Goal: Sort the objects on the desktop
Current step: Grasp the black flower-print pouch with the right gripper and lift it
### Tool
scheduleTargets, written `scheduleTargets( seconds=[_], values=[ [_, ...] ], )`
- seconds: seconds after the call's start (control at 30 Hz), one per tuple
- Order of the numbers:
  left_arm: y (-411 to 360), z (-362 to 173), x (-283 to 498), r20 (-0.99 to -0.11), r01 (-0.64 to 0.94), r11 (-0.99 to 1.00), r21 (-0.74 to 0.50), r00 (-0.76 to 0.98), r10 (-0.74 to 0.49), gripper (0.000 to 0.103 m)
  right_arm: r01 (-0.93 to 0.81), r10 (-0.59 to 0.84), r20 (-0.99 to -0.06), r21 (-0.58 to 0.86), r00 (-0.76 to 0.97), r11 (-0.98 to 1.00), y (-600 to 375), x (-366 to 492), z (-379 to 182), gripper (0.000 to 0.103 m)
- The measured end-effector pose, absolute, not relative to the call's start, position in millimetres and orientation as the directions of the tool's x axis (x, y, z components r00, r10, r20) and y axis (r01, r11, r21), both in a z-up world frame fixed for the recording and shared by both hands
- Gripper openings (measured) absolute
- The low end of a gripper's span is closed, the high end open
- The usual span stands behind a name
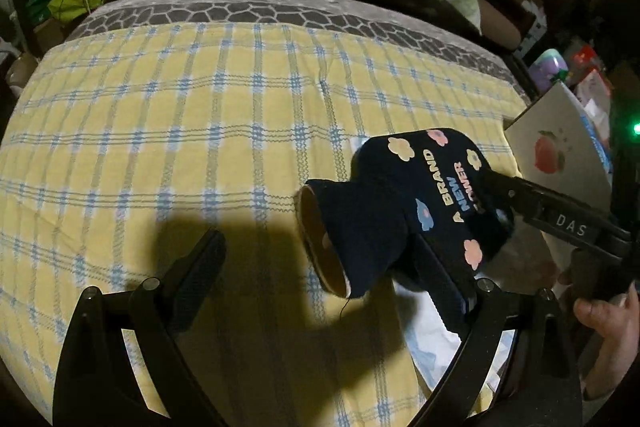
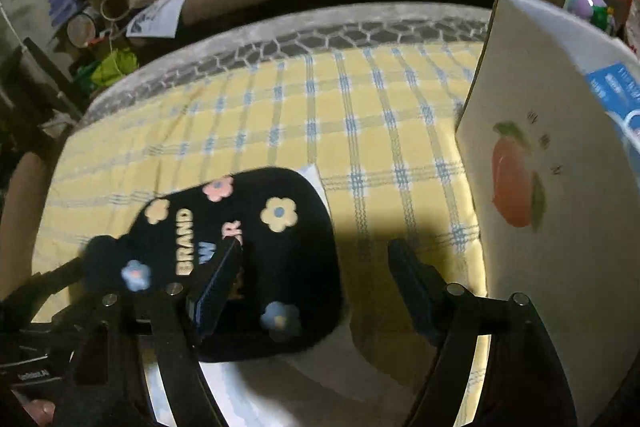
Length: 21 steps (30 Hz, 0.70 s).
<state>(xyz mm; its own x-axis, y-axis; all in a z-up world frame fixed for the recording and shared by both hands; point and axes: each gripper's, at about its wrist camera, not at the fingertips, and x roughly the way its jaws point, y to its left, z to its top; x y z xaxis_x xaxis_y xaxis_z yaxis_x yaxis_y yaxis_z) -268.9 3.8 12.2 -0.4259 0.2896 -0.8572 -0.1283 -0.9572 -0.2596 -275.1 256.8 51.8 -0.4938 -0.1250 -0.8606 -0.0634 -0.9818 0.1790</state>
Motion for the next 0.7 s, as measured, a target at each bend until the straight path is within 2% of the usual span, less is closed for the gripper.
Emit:
scheduleTargets(
  seconds=[0.07, 0.1, 0.17, 0.2, 0.3, 0.4, 0.7],
  values=[
    [7.3, 10.0, -270.6, -0.854, -0.144, -0.955, -0.260, -0.427, 0.297, 0.091, -0.065, -0.166, -0.859, 0.225, -0.484, -0.972, 259.5, -274.4, 46.9, 0.077],
    [9.1, 10.1, -270.6, -0.852, -0.150, -0.953, -0.263, -0.427, 0.302, 0.084, -0.068, -0.178, -0.858, 0.239, -0.483, -0.969, 260.6, -274.0, 45.6, 0.077],
    [13.1, 11.5, -270.9, -0.841, -0.172, -0.937, -0.304, -0.415, 0.348, 0.065, -0.078, -0.189, -0.849, 0.259, -0.493, -0.963, 262.0, -272.5, 46.1, 0.064],
    [16.2, 12.6, -270.8, -0.834, -0.184, -0.927, -0.327, -0.404, 0.374, 0.048, -0.075, -0.214, -0.843, 0.287, -0.493, -0.955, 262.5, -272.9, 46.5, 0.047],
    [25.6, 18.6, -270.7, -0.850, -0.195, -0.939, -0.284, -0.402, 0.341, 0.049, -0.104, -0.234, -0.845, 0.320, -0.480, -0.942, 262.4, -272.9, 51.2, 0.047],
    [21.7, 23.1, -269.8, -0.846, -0.192, -0.935, -0.298, -0.401, 0.352, 0.049, -0.098, -0.252, -0.843, 0.335, -0.475, -0.937, 263.3, -270.9, 56.6, 0.042],
    [5.3, 77.6, -241.8, -0.758, -0.235, -0.894, -0.380, -0.475, 0.447, 0.049, -0.033, -0.324, -0.776, 0.405, -0.541, -0.914, 268.3, -226.3, 125.1, 0.041]
  ],
)
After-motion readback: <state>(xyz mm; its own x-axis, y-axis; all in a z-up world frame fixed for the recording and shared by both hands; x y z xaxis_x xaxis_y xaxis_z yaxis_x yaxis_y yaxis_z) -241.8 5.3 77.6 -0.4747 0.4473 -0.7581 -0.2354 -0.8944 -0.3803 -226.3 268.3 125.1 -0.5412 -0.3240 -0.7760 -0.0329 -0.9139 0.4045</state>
